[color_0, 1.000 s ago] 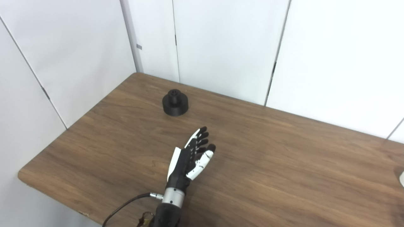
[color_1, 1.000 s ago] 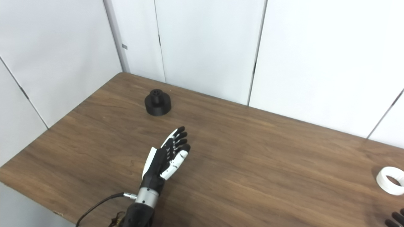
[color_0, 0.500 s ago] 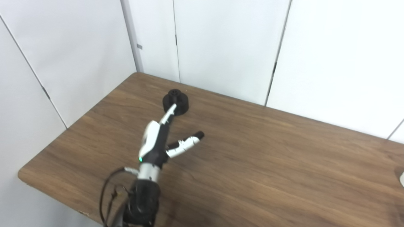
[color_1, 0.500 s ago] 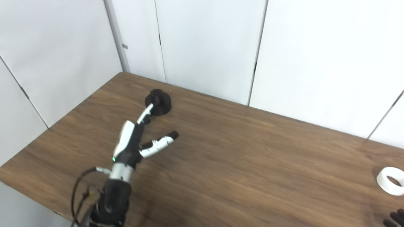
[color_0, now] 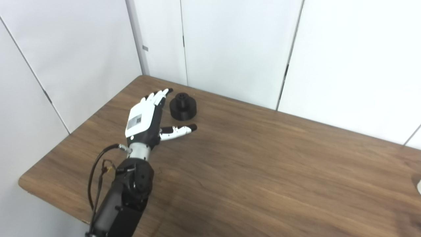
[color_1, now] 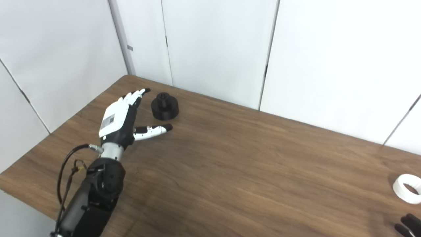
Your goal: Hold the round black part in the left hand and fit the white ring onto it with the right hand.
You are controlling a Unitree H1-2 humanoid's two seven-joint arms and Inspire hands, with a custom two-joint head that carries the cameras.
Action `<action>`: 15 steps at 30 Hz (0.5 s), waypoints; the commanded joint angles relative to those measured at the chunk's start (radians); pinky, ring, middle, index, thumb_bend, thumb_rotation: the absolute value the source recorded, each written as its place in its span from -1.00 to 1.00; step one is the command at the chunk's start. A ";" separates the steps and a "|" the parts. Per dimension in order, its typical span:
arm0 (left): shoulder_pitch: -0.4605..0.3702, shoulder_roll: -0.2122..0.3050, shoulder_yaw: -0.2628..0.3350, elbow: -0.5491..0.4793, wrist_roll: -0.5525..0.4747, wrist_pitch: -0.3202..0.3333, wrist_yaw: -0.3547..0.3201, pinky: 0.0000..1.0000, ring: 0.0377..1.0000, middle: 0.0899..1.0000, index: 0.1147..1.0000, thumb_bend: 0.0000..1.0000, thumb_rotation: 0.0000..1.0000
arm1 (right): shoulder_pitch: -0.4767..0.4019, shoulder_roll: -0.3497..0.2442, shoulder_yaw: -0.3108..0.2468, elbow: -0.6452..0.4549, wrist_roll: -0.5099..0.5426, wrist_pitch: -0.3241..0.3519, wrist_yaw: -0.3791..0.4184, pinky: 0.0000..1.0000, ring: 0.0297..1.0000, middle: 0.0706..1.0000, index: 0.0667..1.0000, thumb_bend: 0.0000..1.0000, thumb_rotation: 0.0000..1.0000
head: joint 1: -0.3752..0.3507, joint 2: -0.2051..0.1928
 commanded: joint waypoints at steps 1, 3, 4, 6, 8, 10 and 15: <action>-0.057 0.047 -0.001 0.032 0.044 0.007 0.028 1.00 0.93 0.89 0.75 1.00 0.13 | -0.011 -0.011 -0.007 -0.038 -0.001 -0.025 -0.011 0.24 0.62 0.66 0.58 0.12 0.91 | 0.000 0.001; -0.075 0.057 -0.004 0.071 0.054 0.018 0.033 1.00 0.96 0.91 0.75 1.00 0.14 | -0.011 -0.011 -0.007 -0.038 -0.004 -0.027 -0.011 0.23 0.62 0.66 0.58 0.12 0.90 | -0.001 0.002; -0.089 0.064 -0.007 0.097 0.060 0.029 0.031 1.00 0.97 0.91 0.75 1.00 0.15 | -0.011 -0.010 -0.008 -0.038 -0.002 -0.029 -0.010 0.23 0.62 0.65 0.58 0.12 0.90 | -0.002 0.003; -0.107 0.074 -0.013 0.129 0.064 0.043 0.027 1.00 0.99 0.94 0.76 1.00 0.17 | -0.011 -0.009 -0.008 -0.040 0.001 -0.030 -0.009 0.22 0.60 0.65 0.58 0.12 0.89 | -0.004 0.004; -0.130 0.091 -0.024 0.169 0.067 0.055 0.021 1.00 1.00 0.96 0.77 1.00 0.18 | -0.010 -0.009 -0.007 -0.040 0.007 -0.029 -0.005 0.22 0.61 0.65 0.58 0.12 0.88 | -0.006 0.005; -0.156 0.109 -0.037 0.211 0.070 0.063 0.019 1.00 1.00 0.96 0.77 1.00 0.19 | -0.010 -0.007 -0.008 -0.042 0.014 -0.025 -0.005 0.24 0.61 0.65 0.58 0.13 0.84 | -0.008 0.006; -0.215 0.143 -0.075 0.311 0.074 0.085 0.016 1.00 1.00 0.96 0.76 1.00 0.18 | -0.004 -0.007 -0.005 -0.047 0.004 -0.029 -0.009 0.29 0.62 0.67 0.60 0.21 0.83 | -0.011 0.009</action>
